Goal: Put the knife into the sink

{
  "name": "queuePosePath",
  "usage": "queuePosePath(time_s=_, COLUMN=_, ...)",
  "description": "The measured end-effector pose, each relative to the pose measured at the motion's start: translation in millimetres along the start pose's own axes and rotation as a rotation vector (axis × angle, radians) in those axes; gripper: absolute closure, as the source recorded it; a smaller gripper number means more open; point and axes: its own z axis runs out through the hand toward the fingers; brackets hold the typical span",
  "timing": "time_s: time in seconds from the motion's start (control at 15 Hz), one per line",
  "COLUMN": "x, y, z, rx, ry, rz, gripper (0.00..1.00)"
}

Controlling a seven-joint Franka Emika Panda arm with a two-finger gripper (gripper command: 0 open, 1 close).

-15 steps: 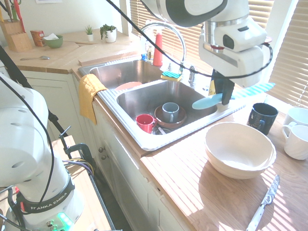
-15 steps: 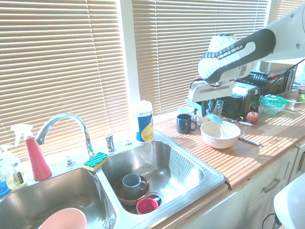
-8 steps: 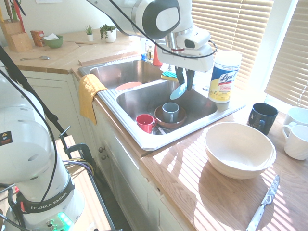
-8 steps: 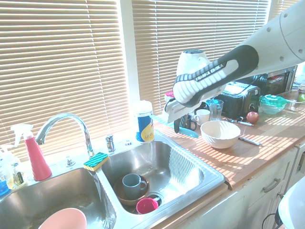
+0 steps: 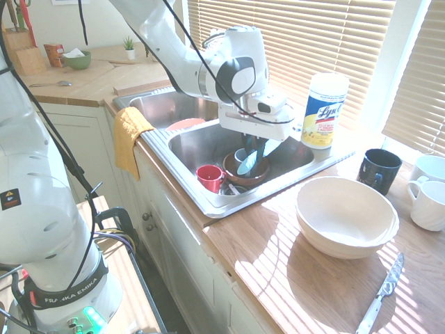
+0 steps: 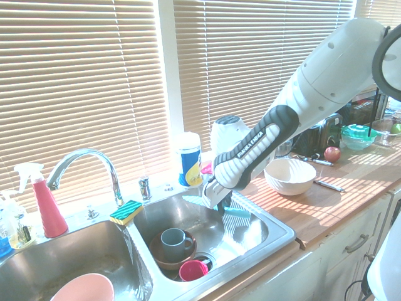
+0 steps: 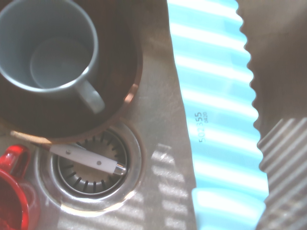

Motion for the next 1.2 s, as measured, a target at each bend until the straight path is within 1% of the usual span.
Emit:
queuePosePath(time_s=0.4, x=-9.7, y=-7.2, z=49.2, rx=-0.039, ry=-0.049, rz=0.014, gripper=1.00)
queuePosePath(time_s=0.67, x=-18.3, y=-23.9, z=85.3, rx=-0.064, ry=-0.094, rz=0.025, gripper=1.00)
queuePosePath(time_s=1.0, x=-18.1, y=-32.2, z=123.8, rx=-0.099, ry=-0.121, rz=0.032, gripper=1.00)
queuePosePath(time_s=1.07, x=-18.9, y=-33.7, z=126.5, rx=-0.102, ry=-0.124, rz=0.033, gripper=0.00)
queuePosePath(time_s=1.2, x=-19.9, y=-35.4, z=127.2, rx=-0.104, ry=-0.131, rz=0.041, gripper=0.00)
